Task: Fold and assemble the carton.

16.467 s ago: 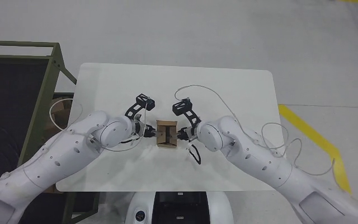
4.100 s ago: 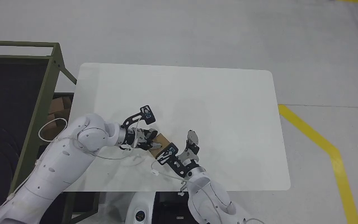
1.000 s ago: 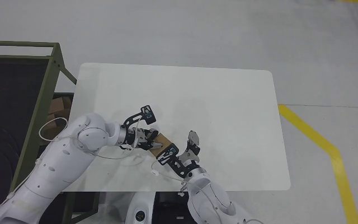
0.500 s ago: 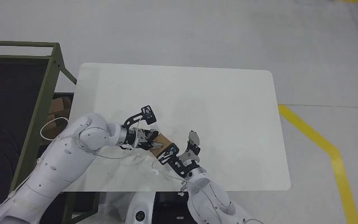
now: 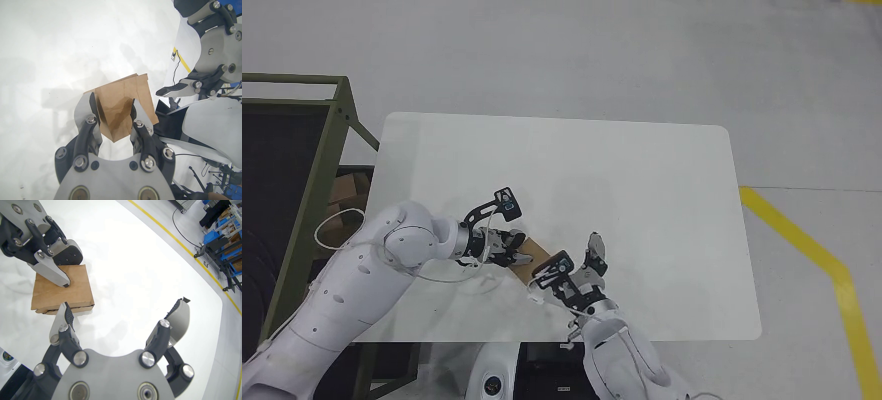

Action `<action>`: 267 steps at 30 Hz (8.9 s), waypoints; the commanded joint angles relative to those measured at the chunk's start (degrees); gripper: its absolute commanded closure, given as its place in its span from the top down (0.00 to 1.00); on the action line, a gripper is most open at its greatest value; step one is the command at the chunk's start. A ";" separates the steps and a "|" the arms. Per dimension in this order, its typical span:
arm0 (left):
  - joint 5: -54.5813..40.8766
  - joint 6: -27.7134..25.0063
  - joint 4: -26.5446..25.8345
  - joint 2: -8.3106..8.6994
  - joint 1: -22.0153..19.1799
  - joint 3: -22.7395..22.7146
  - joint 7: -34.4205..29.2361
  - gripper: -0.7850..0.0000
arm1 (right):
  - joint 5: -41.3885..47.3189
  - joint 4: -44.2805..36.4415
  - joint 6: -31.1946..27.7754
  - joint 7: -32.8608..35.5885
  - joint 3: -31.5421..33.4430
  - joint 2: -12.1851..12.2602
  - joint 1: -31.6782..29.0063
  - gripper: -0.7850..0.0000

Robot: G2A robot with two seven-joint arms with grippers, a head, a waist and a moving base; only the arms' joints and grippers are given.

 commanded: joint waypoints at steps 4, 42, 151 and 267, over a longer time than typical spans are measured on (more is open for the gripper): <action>-0.02 -0.14 0.15 0.01 -0.05 0.01 0.02 0.46 | 2.47 1.32 2.29 -0.42 0.69 -0.82 0.92 1.00; -0.13 0.05 0.46 -0.05 -0.44 0.47 0.14 0.46 | -0.07 0.61 -9.03 -3.16 6.86 -1.15 -4.87 1.00; -6.27 -4.43 0.17 2.19 5.17 -5.67 0.19 0.59 | -1.54 2.93 -16.67 -1.25 6.11 -4.27 -3.60 1.00; -5.57 2.56 4.80 -0.73 -2.81 2.21 1.33 0.45 | 18.52 4.38 -13.80 0.20 14.27 -5.01 0.90 1.00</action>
